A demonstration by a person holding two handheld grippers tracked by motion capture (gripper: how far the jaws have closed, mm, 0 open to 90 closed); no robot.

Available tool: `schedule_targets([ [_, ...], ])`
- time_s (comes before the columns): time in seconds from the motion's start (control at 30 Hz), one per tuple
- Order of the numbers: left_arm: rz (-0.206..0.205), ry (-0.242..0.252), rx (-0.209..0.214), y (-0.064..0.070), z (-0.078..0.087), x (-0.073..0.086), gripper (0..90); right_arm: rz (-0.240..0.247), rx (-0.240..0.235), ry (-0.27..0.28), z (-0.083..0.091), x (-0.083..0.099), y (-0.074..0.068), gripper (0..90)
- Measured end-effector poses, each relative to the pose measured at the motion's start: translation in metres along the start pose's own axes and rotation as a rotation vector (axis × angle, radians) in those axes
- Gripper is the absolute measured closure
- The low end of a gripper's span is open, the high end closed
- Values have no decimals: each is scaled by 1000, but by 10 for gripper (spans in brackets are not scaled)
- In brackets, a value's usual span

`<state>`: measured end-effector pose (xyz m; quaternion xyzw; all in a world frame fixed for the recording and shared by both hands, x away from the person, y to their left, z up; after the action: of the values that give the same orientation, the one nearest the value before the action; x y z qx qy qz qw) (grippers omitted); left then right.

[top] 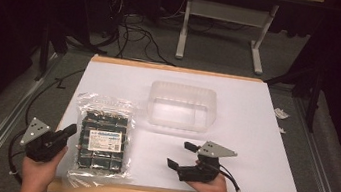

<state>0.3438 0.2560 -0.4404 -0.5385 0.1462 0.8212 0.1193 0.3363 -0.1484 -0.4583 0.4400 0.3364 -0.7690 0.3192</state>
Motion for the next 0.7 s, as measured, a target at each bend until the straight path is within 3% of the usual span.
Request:
schedule_targets([
  [0.27, -33, 26, 11, 3, 7, -1, 900, -47, -64, -68, -53, -6, -4, 159],
  [0.4, -45, 44, 22, 4, 10, -2, 900, -68, -93, -78, -74, -9, -8, 186],
  [0.57, -61, 70, 40, 7, 13, -5, 900, -69, -127, -86, -96, -13, -12, 305],
  [0.7, -69, 88, 50, 8, 15, -6, 900, -73, -126, -93, -112, -18, -13, 416],
])
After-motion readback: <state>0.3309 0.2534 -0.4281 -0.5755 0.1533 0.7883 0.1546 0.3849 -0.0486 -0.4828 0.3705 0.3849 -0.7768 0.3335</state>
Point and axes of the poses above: each handheld gripper's, and its own axes: z roughly backward along the jaws, x roughly out of its underside, y roughly to its right, the point moved 4 cm from there along -z, roughly forward along the jaws, and after that the axes turned 4 degrees about -x, right-handed, at the moved point
